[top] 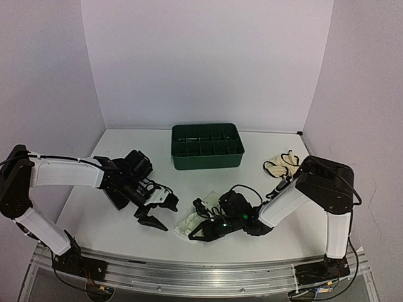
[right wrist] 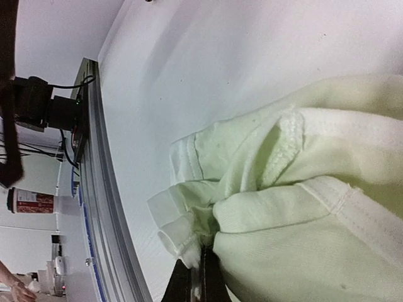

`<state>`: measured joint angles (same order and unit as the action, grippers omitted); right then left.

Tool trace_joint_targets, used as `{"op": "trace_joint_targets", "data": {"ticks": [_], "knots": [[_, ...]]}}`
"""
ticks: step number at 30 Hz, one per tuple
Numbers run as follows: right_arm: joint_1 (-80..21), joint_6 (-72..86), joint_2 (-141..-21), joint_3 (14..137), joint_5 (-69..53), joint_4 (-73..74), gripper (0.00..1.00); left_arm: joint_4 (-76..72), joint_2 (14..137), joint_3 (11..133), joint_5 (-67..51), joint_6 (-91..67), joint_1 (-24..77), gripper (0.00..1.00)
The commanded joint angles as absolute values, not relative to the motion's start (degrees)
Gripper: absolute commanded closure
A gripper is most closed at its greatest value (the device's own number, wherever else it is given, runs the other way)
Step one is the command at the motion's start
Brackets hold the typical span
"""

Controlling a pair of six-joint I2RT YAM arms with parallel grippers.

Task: Roll the underwear
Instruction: Roll the underwear to the center of the board.

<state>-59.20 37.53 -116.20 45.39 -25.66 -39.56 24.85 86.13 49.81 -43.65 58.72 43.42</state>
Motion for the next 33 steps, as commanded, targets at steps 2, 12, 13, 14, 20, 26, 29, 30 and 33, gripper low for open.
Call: {"op": "trace_joint_targets", "data": {"ticks": [2, 12, 13, 14, 20, 26, 29, 30, 33], "knots": [[-57.8, 47.42, -121.11, 44.62, -32.5, -47.18, 1.0, 13.59, 89.54, 47.98, -36.26, 75.94, 48.05, 0.24], [-57.55, 50.57, -121.12, 42.99, -30.51, -48.85, 1.0, 8.29, 100.41, 51.75, -26.8, 71.03, 53.73, 0.34], [-57.55, 50.68, -121.19, 42.98, -30.36, -48.87, 1.0, 8.1, 101.01, 51.65, -26.33, 71.55, 54.05, 0.36], [-57.49, 50.9, -121.28, 43.06, -30.18, -48.99, 1.0, 8.18, 101.56, 51.74, -26.01, 72.1, 54.44, 0.39], [-57.46, 51.32, -121.6, 43.82, -30.71, -48.96, 1.0, 7.12, 104.35, 52.49, -24.07, 73.01, 55.59, 0.58], [-56.83, 51.49, -120.0, 42.88, -29.97, -48.88, 1.0, 8.04, 104.09, 52.65, -23.3, 72.09, 55.72, 0.99], [-55.3, 52.48, -117.06, 41.41, -27.28, -48.13, 0.97, 11.13, 103.53, 53.54, -23.02, 70.1, 55.72, 1.0], [-54.85, 52.72, -115.9, 40.83, -26.32, -47.18, 0.9, 12.83, 103.68, 54.49, -22.89, 68.53, 55.72, 1.0], [-53.8, 50.69, -109.7, 40.17, -22.76, -39.04, 0.68, 21.3, 106.23, 60.33, -22.64, 60.11, 55.67, 1.0]]}}
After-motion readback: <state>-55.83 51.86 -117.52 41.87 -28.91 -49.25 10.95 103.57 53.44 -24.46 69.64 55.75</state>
